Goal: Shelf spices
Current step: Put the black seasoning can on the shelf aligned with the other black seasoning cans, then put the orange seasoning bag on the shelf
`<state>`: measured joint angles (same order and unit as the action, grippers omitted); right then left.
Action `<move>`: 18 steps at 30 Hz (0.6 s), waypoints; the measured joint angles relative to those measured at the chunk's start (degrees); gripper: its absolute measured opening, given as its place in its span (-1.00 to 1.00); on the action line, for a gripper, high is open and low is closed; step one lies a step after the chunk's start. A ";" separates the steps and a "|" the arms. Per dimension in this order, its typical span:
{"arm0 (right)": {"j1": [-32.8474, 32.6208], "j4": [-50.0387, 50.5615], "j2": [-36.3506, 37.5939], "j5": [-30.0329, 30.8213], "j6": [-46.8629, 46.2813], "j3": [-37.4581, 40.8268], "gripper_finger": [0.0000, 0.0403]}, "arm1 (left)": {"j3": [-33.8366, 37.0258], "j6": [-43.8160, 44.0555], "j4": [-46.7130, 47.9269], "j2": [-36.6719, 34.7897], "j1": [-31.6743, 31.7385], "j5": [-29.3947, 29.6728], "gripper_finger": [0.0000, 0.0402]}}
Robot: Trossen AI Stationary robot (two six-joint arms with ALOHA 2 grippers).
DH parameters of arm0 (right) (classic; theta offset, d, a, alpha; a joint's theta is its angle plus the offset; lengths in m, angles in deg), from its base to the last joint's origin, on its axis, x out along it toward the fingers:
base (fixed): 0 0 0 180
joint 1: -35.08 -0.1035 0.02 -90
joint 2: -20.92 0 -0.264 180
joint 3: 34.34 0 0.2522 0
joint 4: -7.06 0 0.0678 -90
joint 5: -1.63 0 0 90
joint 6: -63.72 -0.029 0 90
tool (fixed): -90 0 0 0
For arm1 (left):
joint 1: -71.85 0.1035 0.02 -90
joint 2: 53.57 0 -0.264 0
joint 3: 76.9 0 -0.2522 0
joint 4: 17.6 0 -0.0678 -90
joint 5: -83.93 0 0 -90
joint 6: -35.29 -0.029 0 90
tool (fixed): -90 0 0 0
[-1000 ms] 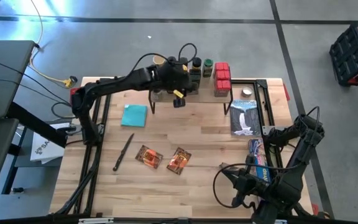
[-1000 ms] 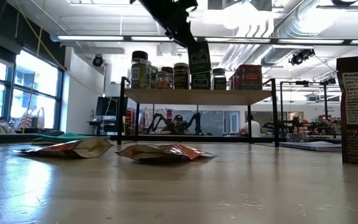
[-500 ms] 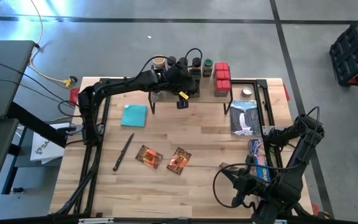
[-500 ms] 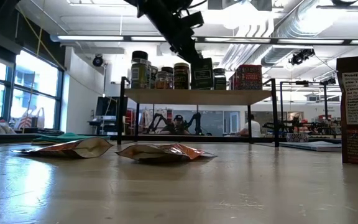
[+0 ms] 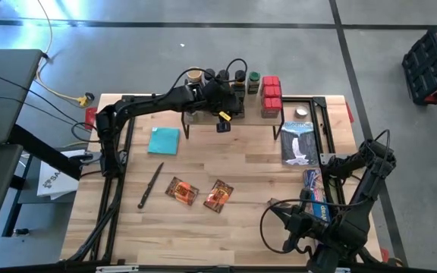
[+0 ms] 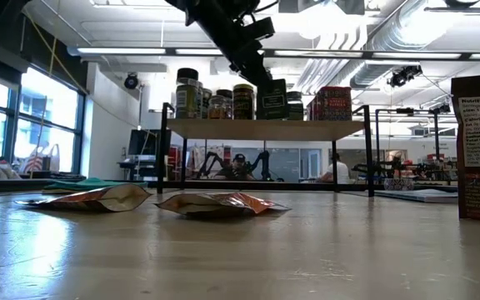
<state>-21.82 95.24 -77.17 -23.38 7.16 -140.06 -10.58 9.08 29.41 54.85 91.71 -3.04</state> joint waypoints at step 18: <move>0.00 -0.01 0.00 -0.01 -0.04 0.00 -1.00 | 0.00 -0.05 -0.21 0.00 0.30 1.49 0.11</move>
<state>-21.82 95.23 -77.17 -23.39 7.12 -140.06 -10.58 9.03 29.21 54.85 92.01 -1.55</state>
